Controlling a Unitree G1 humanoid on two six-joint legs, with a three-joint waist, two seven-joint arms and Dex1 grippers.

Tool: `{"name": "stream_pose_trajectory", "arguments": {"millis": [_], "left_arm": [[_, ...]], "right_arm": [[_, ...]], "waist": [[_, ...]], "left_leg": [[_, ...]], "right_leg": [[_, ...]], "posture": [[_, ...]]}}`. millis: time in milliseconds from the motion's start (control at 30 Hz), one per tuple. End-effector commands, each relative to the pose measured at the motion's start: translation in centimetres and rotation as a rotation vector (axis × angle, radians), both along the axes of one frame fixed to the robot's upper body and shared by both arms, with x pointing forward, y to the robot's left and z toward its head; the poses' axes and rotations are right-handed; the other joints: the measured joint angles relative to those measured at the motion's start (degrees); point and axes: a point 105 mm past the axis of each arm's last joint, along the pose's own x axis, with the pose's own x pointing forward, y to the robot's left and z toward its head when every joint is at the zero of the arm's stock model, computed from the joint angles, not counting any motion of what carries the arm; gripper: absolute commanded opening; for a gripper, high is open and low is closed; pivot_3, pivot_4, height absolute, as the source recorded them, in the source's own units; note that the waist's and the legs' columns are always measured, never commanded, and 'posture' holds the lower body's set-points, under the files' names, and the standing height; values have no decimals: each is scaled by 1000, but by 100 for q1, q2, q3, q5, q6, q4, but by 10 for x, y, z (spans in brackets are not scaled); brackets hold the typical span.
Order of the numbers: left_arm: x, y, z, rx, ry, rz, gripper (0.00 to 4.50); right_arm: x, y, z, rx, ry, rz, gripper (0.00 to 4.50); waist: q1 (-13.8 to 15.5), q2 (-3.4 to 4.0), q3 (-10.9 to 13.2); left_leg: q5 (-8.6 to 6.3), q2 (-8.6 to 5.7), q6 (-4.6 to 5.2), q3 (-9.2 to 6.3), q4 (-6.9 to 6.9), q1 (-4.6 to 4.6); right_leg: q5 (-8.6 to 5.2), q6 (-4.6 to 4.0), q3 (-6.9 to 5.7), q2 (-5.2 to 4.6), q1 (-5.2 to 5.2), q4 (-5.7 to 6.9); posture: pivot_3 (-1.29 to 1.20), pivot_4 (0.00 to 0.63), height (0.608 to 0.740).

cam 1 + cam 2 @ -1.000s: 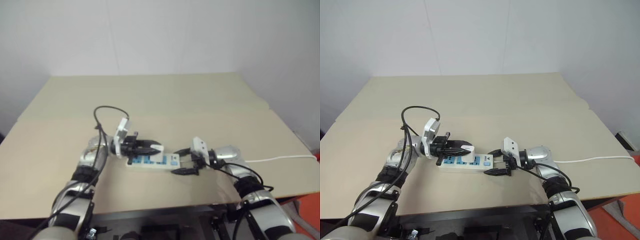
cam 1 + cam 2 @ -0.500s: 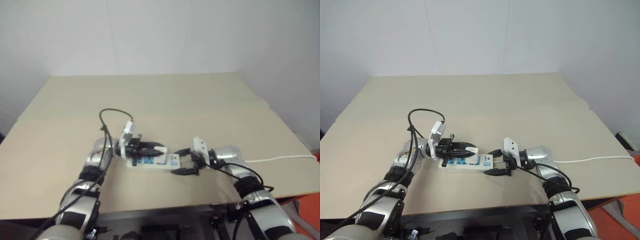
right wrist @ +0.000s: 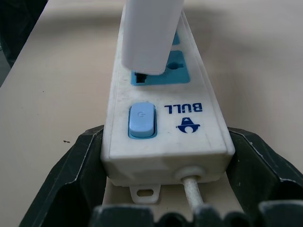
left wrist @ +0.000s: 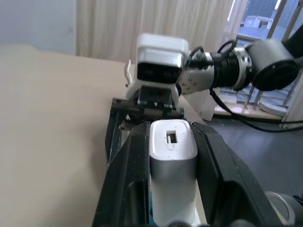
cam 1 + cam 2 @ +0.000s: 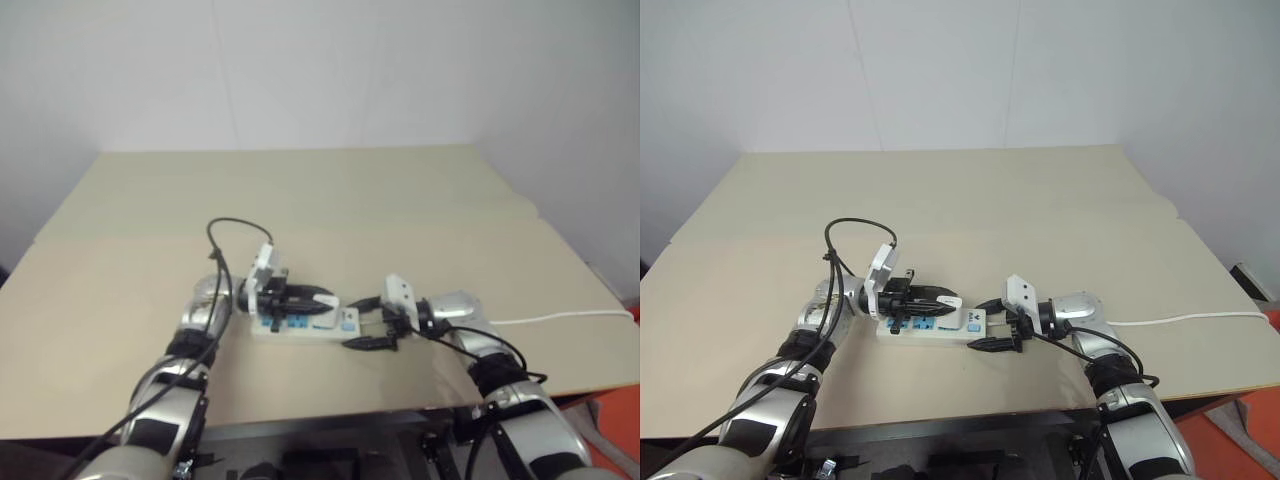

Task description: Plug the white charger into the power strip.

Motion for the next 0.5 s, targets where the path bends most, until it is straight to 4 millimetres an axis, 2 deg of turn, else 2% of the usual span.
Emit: {"name": "stream_pose_trajectory", "arguments": {"millis": [33,400,500], "left_arm": [[-1,-2,3,3,-31,-15,992],[-2,3,3,-68,-74,35,992],[-5,6,-3,-66,-71,45,992]], "right_arm": [[-5,-1,-20,-58,53,-15,3419],[-5,0,-18,-41,48,-11,3419],[-6,0,-18,-39,48,-5,3419]], "waist": [[0,0,0],[-1,0,0],[2,0,0]], "left_leg": [[0,0,0,0,0,0],[0,1,0,0,-1,0],[0,2,0,0,-2,0]], "right_leg": [[0,0,0,0,0,-1],[0,0,0,0,0,-2],[0,0,0,-1,0,-3]], "posture": [[0,150,740],[0,150,740],[0,150,740]]}}
